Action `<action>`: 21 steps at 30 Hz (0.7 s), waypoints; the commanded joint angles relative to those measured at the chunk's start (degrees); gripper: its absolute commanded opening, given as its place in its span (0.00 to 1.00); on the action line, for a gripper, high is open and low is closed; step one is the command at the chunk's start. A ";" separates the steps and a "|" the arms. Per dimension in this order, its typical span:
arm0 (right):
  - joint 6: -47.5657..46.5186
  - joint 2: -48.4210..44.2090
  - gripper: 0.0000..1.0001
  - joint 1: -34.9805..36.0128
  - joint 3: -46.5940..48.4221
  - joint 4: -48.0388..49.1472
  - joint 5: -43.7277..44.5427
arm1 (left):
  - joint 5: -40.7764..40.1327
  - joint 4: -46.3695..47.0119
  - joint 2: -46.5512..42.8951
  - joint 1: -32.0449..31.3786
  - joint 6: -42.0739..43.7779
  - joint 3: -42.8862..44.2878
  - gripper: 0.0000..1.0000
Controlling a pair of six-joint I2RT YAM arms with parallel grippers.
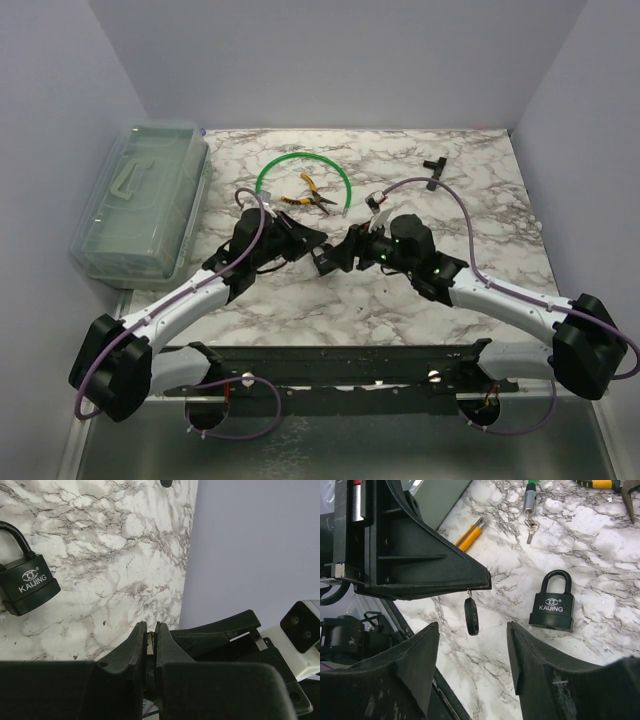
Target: Unlock with the key
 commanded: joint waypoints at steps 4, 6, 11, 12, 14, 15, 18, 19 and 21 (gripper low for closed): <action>7.72 -1.86 0.64 -2.08 -0.31 5.57 -6.93 | -2.81 6.25 -4.53 -0.14 -0.26 -3.67 0.00; 12.64 -1.74 0.68 -3.41 -0.24 6.57 -9.62 | -3.60 8.09 -6.16 -0.16 0.40 -4.82 0.00; 24.93 -0.99 0.77 -7.29 -2.42 11.49 -16.13 | -4.66 13.75 -9.08 -0.04 2.61 -7.28 0.00; 26.99 -0.94 0.77 -7.81 -3.05 12.62 -16.97 | -4.79 15.13 -9.69 0.00 2.83 -7.88 0.00; 30.42 -0.99 0.77 -8.53 -4.08 14.53 -18.30 | -5.00 17.89 -10.99 0.01 3.41 -9.23 0.00; 31.78 -0.90 0.77 -8.64 -4.38 15.45 -18.92 | -5.15 18.88 -11.62 0.01 3.68 -9.76 0.00; 34.83 -0.06 0.76 -8.82 -4.05 17.20 -21.03 | -5.12 21.94 -13.22 0.01 4.36 -11.10 0.00; 35.90 0.29 0.75 -8.83 -4.04 18.05 -21.55 | -4.93 23.02 -13.62 0.01 4.39 -11.57 0.00; 38.20 0.98 0.73 -8.95 -4.29 20.23 -22.75 | -4.69 25.42 -14.55 0.01 4.32 -12.44 0.00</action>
